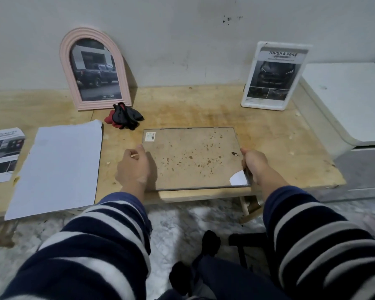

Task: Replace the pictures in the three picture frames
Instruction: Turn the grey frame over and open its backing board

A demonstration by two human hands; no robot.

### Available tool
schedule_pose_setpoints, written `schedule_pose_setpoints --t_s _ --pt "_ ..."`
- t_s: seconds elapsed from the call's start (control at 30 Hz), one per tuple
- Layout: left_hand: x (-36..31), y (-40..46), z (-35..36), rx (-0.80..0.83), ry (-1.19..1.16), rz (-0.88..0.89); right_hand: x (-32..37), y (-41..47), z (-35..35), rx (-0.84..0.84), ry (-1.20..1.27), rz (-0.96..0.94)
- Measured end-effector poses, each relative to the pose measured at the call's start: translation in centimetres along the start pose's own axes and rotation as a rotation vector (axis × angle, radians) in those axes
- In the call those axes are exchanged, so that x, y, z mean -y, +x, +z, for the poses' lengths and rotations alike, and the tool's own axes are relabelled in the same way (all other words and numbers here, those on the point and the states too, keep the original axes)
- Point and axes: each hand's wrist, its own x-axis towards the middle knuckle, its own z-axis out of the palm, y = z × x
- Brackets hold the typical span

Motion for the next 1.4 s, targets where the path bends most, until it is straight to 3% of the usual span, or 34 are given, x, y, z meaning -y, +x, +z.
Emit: schedule_pose_setpoints --t_s 0.13,0.23,0.33,0.43,0.6,0.83,1.07,1.27,1.4 --pt "-0.7 -0.4 1.0 -0.041 0.165 0.015 -0.3 0.0 -0.1 0.038 -0.034 -0.045" --pt "-2.7 -1.7 2.8 -0.028 0.272 0.228 -0.6 -0.1 -0.8 0.050 -0.100 -0.095" --pt "-5.2 -3.6 5.3 0.135 0.288 0.468 -1.4 0.5 -1.7 0.002 -0.203 -0.132" --pt "-6.8 -5.9 7.6 0.355 0.372 0.677 -2.2 0.7 -2.6 0.062 -0.225 -0.108" --pt "-8.0 -8.6 10.6 0.557 0.564 0.780 -1.9 -0.4 -3.5 0.164 -0.198 -0.108" --pt "-9.5 -9.0 11.9 0.484 0.836 0.886 -2.3 0.5 -3.9 0.249 -0.159 -0.089" --pt "-10.7 -9.7 12.7 0.492 1.104 1.067 -2.5 1.8 -3.6 0.216 -0.308 -0.089" --pt "-10.4 -10.3 13.3 0.442 1.185 1.171 -2.3 1.5 -3.7 0.171 -0.278 -0.117" --pt "-10.4 -10.3 13.2 0.499 1.128 1.109 -2.0 2.2 -3.7 0.146 -0.283 -0.092"
